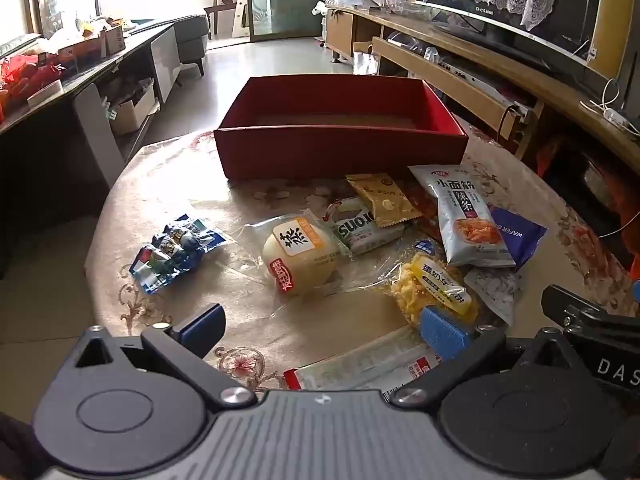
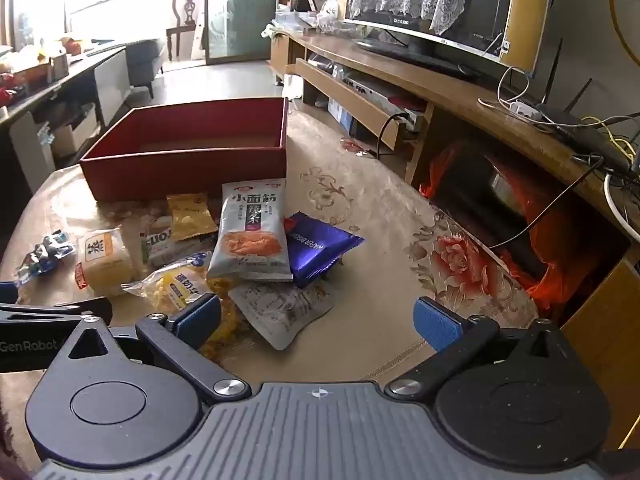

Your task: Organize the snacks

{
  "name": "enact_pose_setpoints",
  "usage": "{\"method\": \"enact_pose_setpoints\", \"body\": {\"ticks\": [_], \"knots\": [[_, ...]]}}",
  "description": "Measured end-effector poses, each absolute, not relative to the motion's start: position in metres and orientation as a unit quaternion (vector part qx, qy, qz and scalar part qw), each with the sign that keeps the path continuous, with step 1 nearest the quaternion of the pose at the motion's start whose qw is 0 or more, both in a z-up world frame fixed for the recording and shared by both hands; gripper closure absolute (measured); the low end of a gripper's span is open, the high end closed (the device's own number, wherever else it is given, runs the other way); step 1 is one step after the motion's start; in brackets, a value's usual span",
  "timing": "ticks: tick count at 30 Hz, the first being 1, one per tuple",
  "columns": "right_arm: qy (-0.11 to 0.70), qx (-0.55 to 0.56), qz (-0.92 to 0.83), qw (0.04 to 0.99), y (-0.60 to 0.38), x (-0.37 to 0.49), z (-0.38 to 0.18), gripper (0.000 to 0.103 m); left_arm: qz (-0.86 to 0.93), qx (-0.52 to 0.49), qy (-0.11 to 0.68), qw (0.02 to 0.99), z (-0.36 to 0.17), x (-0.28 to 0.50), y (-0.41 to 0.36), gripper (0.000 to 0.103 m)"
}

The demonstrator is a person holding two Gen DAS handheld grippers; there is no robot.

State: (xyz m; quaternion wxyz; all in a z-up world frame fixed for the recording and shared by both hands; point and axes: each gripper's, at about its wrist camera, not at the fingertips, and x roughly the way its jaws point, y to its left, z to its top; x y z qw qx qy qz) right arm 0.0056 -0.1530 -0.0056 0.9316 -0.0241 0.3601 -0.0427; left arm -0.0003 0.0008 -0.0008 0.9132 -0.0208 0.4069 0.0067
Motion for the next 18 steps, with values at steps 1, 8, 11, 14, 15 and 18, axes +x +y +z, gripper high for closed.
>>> {"method": "enact_pose_setpoints", "body": {"ticks": [1, 8, 11, 14, 15, 18], "knots": [[0.362, -0.023, -0.042, 0.931, -0.1534, 0.0062, -0.0055, 0.000, 0.005, -0.023, 0.407, 0.913, -0.0009, -0.0006, 0.0013, 0.000], [0.366, -0.024, -0.043, 0.929, -0.1547, 0.0070, -0.0095, 0.000, 0.007, -0.009, 0.416, 0.909, -0.0074, 0.0036, -0.0031, 0.000], [0.374, -0.024, -0.043, 0.926, -0.1527, 0.0091, -0.0133, 0.000, 0.006, -0.008, 0.418, 0.908, -0.0070, 0.0036, -0.0028, 0.000], [0.380, -0.018, -0.042, 0.924, -0.1559, 0.0099, -0.0126, 0.000, 0.006, -0.006, 0.419, 0.908, -0.0078, 0.0033, -0.0030, 0.000], [0.380, -0.018, -0.041, 0.924, -0.1557, 0.0098, -0.0128, 0.000, 0.006, -0.006, 0.419, 0.908, -0.0085, 0.0036, -0.0033, 0.000], [0.382, -0.019, -0.041, 0.923, -0.1551, 0.0096, -0.0134, 0.000, 0.006, -0.005, 0.421, 0.907, -0.0094, 0.0040, -0.0039, 0.000]]}}
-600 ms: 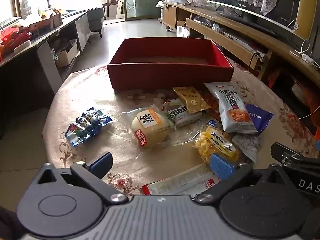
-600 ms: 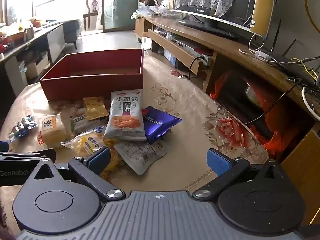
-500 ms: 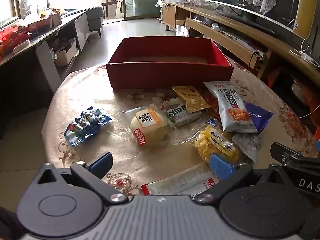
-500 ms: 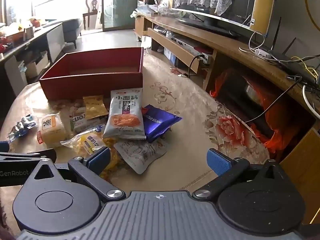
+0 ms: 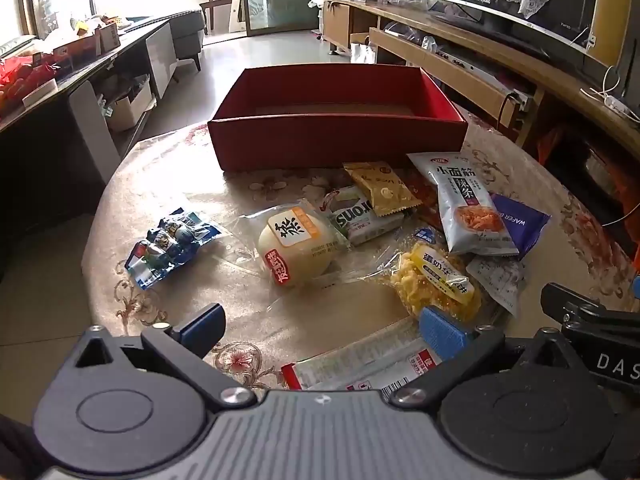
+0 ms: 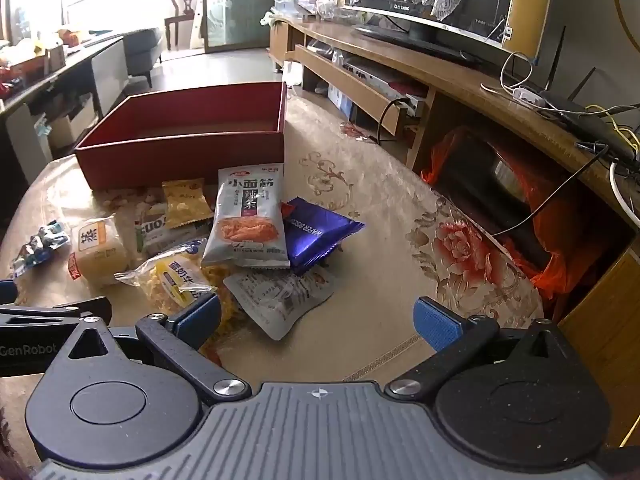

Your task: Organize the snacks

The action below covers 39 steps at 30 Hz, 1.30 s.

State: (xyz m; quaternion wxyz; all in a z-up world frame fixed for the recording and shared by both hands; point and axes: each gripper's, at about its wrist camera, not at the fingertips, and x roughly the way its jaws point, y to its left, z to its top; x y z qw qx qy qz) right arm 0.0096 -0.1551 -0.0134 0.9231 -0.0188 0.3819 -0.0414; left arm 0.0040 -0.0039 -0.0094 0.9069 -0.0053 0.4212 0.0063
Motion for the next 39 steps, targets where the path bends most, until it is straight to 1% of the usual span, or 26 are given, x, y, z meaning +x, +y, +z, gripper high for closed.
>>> {"method": "enact_pose_setpoints", "body": {"ticks": [39], "knots": [[0.396, -0.017, -0.042, 0.917, -0.1598, 0.0116, -0.0196, 0.000, -0.004, 0.005, 0.434, 0.901, -0.0140, 0.0045, -0.0089, 0.004]]}}
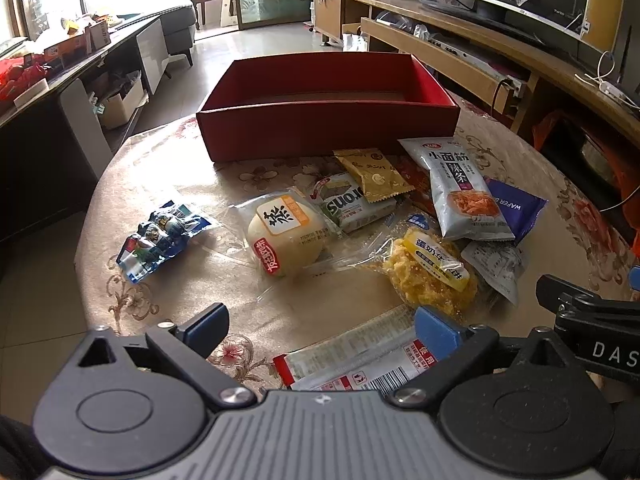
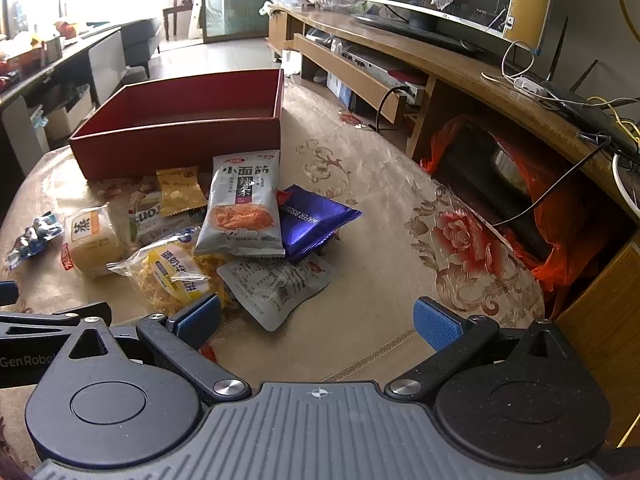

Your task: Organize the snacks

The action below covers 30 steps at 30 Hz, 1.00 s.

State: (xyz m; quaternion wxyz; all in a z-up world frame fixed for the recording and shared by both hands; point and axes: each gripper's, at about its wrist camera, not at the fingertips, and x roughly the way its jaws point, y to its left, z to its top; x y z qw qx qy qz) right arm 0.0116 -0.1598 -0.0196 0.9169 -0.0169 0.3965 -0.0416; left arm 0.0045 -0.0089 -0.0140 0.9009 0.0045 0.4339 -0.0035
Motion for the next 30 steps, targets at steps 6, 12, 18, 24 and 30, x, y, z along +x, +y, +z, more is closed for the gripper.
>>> {"method": "enact_pose_setpoints", "body": {"ticks": [6, 12, 18, 24, 30], "knots": [[0.396, -0.017, -0.042, 0.917, -0.1595, 0.0115, -0.0195, 0.000, -0.003, 0.005, 0.434, 0.901, -0.0140, 0.0045, -0.0090, 0.005], [0.397, -0.018, -0.043, 0.917, -0.1596, 0.0114, -0.0194, 0.000, -0.004, 0.006, 0.434, 0.901, -0.0145, 0.0038, -0.0106, 0.005], [0.400, -0.019, -0.043, 0.915, -0.1607, 0.0116, -0.0202, 0.000, -0.005, 0.007, 0.436, 0.900, -0.0163, 0.0033, -0.0121, 0.005], [0.404, -0.019, -0.044, 0.913, -0.1617, 0.0119, -0.0213, 0.000, -0.010, 0.011, 0.439, 0.899, -0.0179, 0.0043, -0.0140, 0.005], [0.410, -0.020, -0.043, 0.911, -0.1642, 0.0123, -0.0235, 0.000, -0.022, 0.020, 0.445, 0.895, -0.0224, 0.0050, -0.0162, 0.005]]}}
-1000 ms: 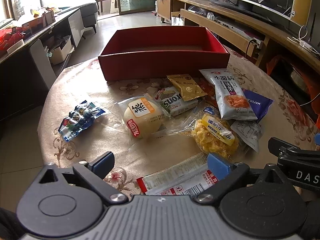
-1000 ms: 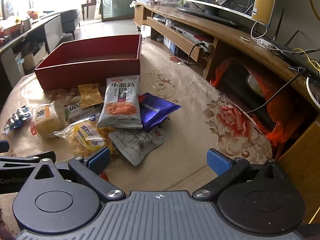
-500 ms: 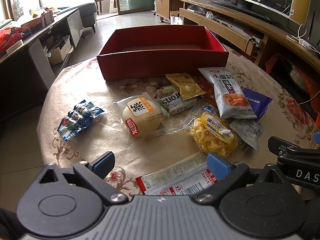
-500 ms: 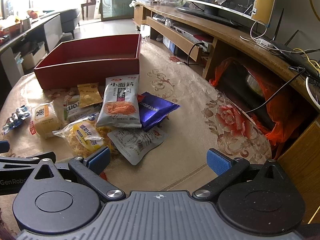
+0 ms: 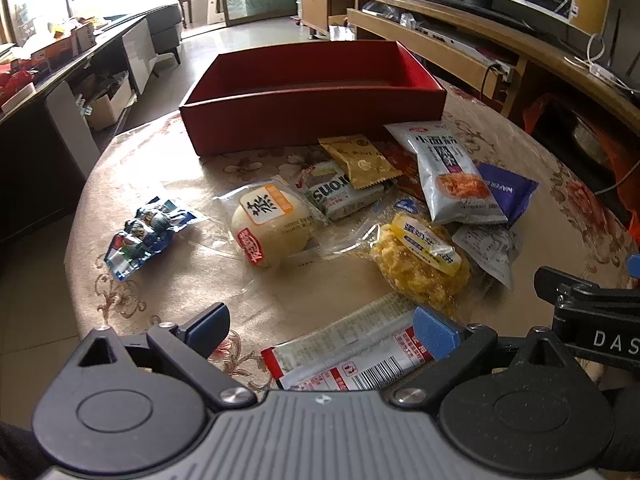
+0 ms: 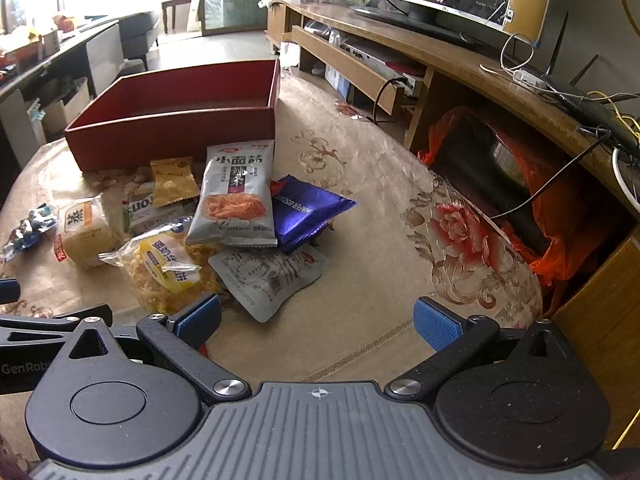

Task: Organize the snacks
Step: 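Grasp the white-and-red spicy strip packet with the left tool while the right tool grasps the yellow egg-cake bag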

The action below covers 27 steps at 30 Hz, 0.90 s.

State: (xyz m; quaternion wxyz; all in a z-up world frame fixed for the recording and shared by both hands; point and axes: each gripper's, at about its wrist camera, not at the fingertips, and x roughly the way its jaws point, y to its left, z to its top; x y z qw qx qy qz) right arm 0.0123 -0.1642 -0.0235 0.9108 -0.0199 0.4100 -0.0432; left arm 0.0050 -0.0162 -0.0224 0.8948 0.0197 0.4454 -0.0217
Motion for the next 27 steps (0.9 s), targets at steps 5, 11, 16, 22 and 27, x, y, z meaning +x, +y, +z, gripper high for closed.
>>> {"method": "enact_pose_setpoints", "body": {"ticks": [5, 11, 16, 22, 27], "knots": [[0.417, -0.021, -0.041, 0.908, -0.167, 0.013, -0.026, 0.000, -0.054, 0.038, 0.454, 0.888, -0.030, 0.005, -0.020, 0.005], [0.426, -0.010, -0.042, 0.904, -0.177, 0.014, -0.027, 0.000, -0.112, 0.097, 0.453, 0.879, -0.040, 0.003, -0.032, 0.005], [0.432, 0.015, -0.039, 0.901, -0.188, 0.017, -0.026, 0.000, -0.187, 0.159, 0.454, 0.856, -0.046, 0.012, -0.049, 0.005], [0.435, 0.023, -0.032, 0.900, -0.189, 0.019, -0.026, 0.000, -0.221, 0.198, 0.471, 0.831, -0.060, 0.027, -0.059, 0.007], [0.440, 0.033, -0.022, 0.897, -0.191, 0.022, -0.024, 0.000, -0.222, 0.147, 0.501, 0.823, -0.059, 0.023, -0.040, 0.017]]}}
